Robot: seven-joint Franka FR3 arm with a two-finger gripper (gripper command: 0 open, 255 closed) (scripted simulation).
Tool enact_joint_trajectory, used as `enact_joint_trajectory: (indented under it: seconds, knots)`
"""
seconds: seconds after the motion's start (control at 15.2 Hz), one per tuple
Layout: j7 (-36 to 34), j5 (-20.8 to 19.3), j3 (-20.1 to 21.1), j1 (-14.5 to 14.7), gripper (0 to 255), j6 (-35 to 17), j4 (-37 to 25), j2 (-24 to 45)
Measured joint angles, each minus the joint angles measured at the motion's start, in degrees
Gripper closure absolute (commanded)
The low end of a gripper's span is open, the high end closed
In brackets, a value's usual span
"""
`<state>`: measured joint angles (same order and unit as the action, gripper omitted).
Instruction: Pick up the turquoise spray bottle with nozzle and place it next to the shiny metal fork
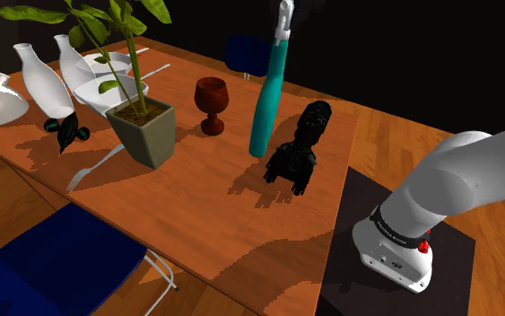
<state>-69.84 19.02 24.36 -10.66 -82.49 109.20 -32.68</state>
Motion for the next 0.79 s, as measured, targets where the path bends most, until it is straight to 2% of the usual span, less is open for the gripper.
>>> enact_joint_trajectory:
  seconds: [0.46,0.79]
  knots:
    - [-5.95,-2.43,8.82,-1.58,255,-9.33,-3.72,11.88]
    - [-11.83,-8.09,15.22,-2.26,255,-14.86,-9.16,23.37]
